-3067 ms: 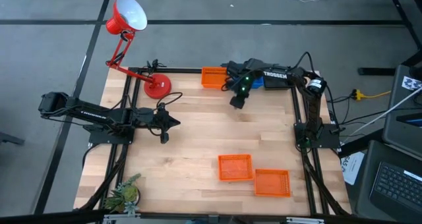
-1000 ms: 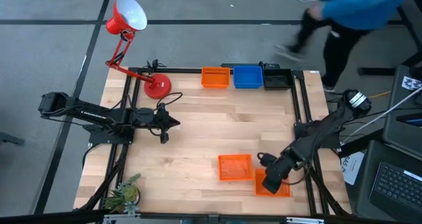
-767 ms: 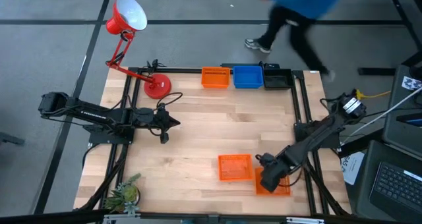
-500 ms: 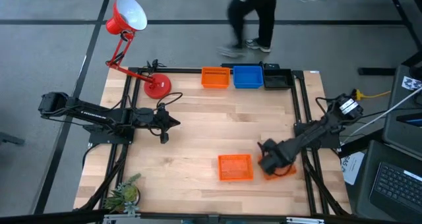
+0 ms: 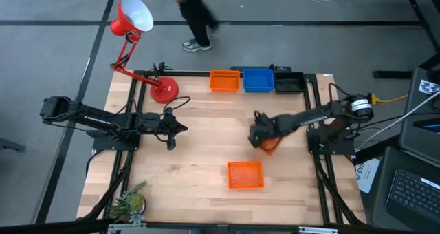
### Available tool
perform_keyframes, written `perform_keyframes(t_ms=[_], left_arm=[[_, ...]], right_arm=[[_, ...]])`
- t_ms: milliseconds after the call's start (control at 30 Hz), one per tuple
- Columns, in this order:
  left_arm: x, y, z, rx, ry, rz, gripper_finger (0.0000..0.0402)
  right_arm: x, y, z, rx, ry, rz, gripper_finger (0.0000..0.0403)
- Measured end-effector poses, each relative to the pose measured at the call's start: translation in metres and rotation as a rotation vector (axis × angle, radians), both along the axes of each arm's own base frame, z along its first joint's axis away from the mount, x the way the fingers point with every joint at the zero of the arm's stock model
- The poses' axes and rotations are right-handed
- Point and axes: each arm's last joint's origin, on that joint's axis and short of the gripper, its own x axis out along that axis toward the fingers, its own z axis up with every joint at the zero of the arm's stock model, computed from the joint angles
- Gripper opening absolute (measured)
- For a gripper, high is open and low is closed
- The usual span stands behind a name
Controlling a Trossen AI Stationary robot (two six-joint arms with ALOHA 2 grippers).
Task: Stack baskets by color
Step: Move the bottom right orange bin to the top of the table, then move the bottom orange bin to the top of the table
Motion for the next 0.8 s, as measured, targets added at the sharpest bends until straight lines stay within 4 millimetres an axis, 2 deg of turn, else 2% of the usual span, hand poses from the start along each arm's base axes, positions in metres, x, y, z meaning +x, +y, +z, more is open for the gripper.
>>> perform_keyframes(t_ms=[200,367,500,600,700,800], left_arm=[[0.000,0.000,0.000,0.000,0.000,0.000,0.0000],[0.000,0.000,0.000,-0.013,-0.003,0.006,0.0000],[0.000,0.000,0.000,-0.023,-0.005,0.010,0.0000],[0.000,0.000,0.000,-0.049,-0.015,0.020,0.0000],[0.002,0.000,0.004,-0.116,-0.071,0.046,0.0000],[0.004,0.000,0.011,-0.147,-0.160,0.051,0.0000]], right_arm=[[0.035,-0.048,0.014,-0.100,-0.335,0.064,0.0116],[0.054,-0.067,0.034,-0.189,-0.583,0.202,0.0116],[0.063,-0.062,0.051,-0.121,-0.704,0.373,0.0116],[0.062,-0.050,0.065,-0.052,-0.768,0.494,0.0116],[0.054,-0.034,0.085,-0.056,-0.810,0.639,0.0116],[0.035,-0.019,0.110,-0.113,-0.821,0.684,0.0116]])
